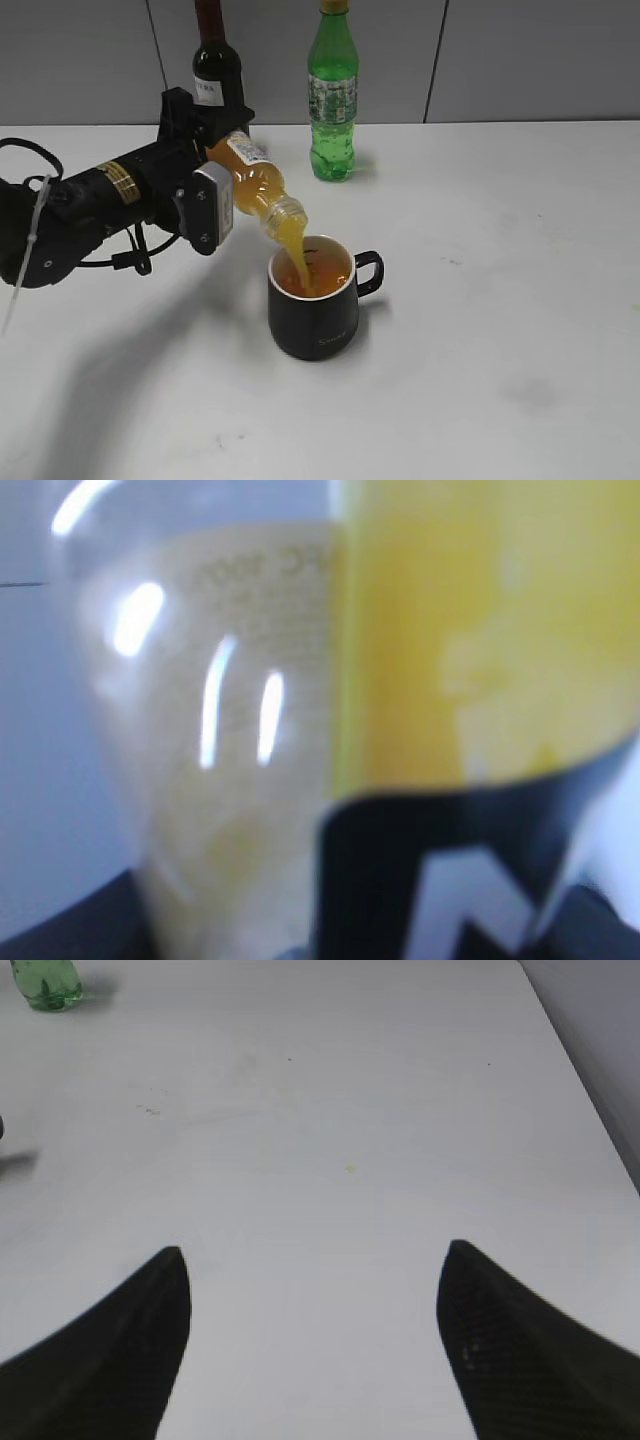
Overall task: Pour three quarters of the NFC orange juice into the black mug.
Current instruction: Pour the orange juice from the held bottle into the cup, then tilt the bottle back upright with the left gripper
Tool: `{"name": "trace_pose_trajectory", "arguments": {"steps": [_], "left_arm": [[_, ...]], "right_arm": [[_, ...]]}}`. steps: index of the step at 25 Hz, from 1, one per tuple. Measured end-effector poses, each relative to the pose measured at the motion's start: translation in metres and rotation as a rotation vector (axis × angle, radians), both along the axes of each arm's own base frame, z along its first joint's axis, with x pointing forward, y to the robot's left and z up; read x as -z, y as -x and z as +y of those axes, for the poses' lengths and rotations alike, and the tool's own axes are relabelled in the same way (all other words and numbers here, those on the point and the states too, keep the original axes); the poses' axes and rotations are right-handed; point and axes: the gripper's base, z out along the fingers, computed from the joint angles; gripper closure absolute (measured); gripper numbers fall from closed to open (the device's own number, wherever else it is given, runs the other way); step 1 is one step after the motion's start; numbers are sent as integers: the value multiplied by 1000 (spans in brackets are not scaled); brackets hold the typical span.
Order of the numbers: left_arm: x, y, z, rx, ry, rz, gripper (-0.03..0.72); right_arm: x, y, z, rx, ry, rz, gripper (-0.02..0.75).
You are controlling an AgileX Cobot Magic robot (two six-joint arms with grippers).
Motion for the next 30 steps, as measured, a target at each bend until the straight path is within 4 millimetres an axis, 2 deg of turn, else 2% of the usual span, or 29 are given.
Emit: {"name": "trace_pose_trajectory", "arguments": {"steps": [30], "left_arm": [[-1,0,0,3,-7,-15,217]], "right_arm": [[0,0,0,0,0,0,155]]}}
